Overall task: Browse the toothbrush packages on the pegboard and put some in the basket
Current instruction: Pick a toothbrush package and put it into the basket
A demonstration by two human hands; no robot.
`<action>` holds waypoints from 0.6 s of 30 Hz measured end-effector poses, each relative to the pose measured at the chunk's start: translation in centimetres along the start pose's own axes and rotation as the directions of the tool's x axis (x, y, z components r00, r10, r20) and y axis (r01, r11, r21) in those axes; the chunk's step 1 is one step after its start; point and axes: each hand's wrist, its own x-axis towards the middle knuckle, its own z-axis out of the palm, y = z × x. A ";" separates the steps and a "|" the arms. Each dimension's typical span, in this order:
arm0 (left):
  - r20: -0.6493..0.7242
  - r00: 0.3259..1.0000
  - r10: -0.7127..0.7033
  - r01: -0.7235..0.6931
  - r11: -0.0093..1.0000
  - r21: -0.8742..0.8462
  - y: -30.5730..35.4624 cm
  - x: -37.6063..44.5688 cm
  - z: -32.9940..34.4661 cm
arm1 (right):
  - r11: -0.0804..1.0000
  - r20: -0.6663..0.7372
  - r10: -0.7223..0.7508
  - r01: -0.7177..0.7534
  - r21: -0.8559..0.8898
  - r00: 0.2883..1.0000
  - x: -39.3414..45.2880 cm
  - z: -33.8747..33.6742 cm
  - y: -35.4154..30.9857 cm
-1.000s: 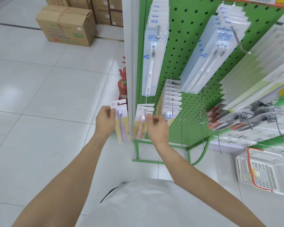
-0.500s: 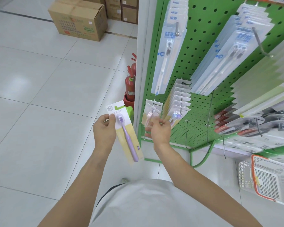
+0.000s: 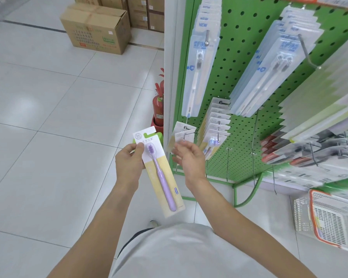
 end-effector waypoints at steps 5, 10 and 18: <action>-0.011 1.000 0.004 -0.004 1.000 0.003 0.3 -0.5 -0.2 | 0.997 0.044 -0.061 0.059 0.048 0.997 0.1 0.4 -1.2; -0.003 1.000 -0.004 0.005 1.000 0.009 0.3 -0.8 -0.1 | 0.998 0.092 -0.059 0.056 0.041 0.994 0.5 0.2 -1.9; 0.025 1.000 -0.002 0.003 1.000 -0.009 0.8 -1.5 0.2 | 1.000 0.165 -0.007 0.002 0.029 0.986 -0.2 -0.6 -1.6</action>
